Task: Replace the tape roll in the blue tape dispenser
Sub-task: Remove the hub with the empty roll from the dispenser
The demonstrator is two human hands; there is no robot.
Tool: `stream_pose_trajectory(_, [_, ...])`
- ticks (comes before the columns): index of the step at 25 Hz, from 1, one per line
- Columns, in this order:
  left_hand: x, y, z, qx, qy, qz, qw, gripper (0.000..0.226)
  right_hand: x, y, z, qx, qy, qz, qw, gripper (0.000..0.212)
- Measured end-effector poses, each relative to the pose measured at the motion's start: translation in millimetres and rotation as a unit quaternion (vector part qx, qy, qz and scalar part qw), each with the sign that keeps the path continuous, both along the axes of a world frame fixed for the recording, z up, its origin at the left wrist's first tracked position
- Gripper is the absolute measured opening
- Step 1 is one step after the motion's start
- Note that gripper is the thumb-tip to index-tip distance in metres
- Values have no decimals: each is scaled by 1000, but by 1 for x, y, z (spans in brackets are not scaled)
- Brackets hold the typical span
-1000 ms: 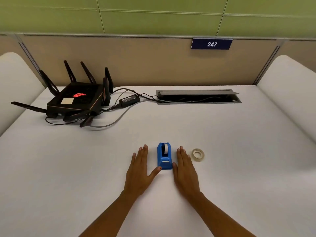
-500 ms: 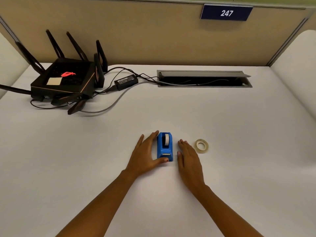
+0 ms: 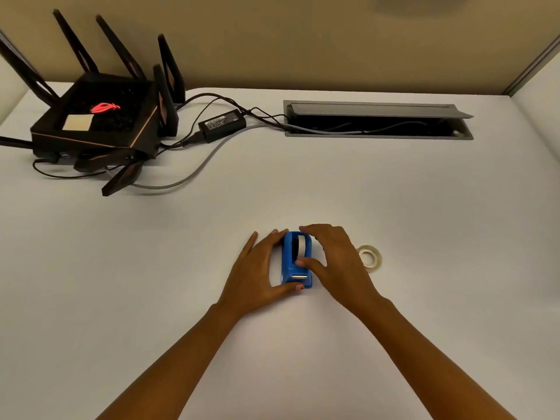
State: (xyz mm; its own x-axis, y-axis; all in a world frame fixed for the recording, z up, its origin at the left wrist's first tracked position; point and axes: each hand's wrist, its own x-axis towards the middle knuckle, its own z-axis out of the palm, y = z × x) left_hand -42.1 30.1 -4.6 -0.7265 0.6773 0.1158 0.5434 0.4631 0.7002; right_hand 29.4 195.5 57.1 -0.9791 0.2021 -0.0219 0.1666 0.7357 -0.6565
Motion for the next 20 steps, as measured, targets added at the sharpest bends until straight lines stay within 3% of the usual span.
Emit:
stream_pose_trajectory(3, [0, 1, 2, -1, 0, -6, 1000, 92, -11, 1, 5, 118, -21, 62, 991, 53])
stream_pose_trajectory(11, [1, 1, 5, -20, 12, -3, 1000, 90, -21, 2, 15, 226, -22, 94, 969, 47])
stream_pose_trajectory(20, [2, 2, 8, -30, 3, 3, 1000, 91, -21, 5, 13, 231, 34, 74, 969, 43])
